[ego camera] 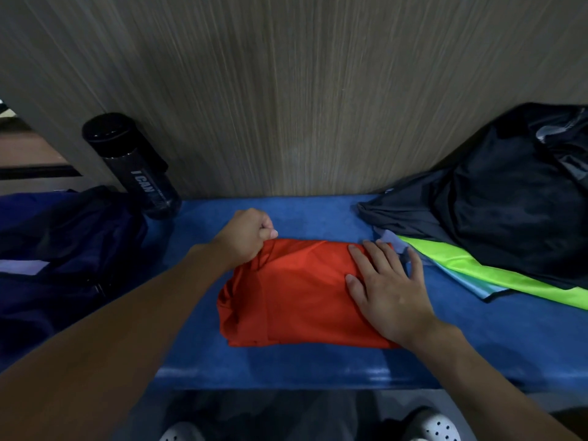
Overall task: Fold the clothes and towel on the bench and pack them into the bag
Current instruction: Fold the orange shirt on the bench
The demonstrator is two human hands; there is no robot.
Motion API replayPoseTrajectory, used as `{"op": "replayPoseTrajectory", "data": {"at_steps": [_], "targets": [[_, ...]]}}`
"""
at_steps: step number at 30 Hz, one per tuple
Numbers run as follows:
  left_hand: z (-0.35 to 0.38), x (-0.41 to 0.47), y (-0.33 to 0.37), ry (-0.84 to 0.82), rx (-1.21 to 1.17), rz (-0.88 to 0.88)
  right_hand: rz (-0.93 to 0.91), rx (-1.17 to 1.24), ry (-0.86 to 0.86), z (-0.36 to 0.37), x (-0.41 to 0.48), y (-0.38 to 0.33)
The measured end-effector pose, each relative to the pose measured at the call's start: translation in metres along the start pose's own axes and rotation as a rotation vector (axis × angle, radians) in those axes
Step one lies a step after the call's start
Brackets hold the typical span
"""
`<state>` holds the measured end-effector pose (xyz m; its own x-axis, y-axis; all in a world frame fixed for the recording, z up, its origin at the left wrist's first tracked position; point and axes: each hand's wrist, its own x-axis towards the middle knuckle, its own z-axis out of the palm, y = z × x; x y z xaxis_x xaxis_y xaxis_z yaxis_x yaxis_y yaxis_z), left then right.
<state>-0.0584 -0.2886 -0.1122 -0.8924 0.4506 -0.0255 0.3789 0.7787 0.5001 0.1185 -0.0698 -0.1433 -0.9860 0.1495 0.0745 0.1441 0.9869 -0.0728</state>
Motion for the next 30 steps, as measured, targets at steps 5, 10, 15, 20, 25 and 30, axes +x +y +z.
{"op": "replayPoseTrajectory", "data": {"at_steps": [5,10,15,20,25,30], "targets": [[-0.004,-0.002,-0.007,-0.091,0.007,0.080,-0.003,0.009,-0.003,0.000,0.000,0.000],[-0.016,0.001,-0.014,-0.191,0.032,0.256,0.002,0.021,0.000,0.000,0.000,-0.001],[-0.016,0.000,-0.012,-0.184,0.082,0.379,0.007,0.027,-0.011,-0.001,0.001,-0.002],[-0.010,0.000,-0.010,-0.062,0.063,0.516,0.005,0.039,-0.015,-0.002,0.000,-0.002],[-0.007,0.002,-0.014,-0.084,0.060,0.529,0.001,0.057,-0.027,-0.004,0.000,-0.003],[-0.004,0.006,-0.018,-0.106,0.109,0.565,0.003,0.052,-0.048,-0.005,0.000,-0.002]]}}
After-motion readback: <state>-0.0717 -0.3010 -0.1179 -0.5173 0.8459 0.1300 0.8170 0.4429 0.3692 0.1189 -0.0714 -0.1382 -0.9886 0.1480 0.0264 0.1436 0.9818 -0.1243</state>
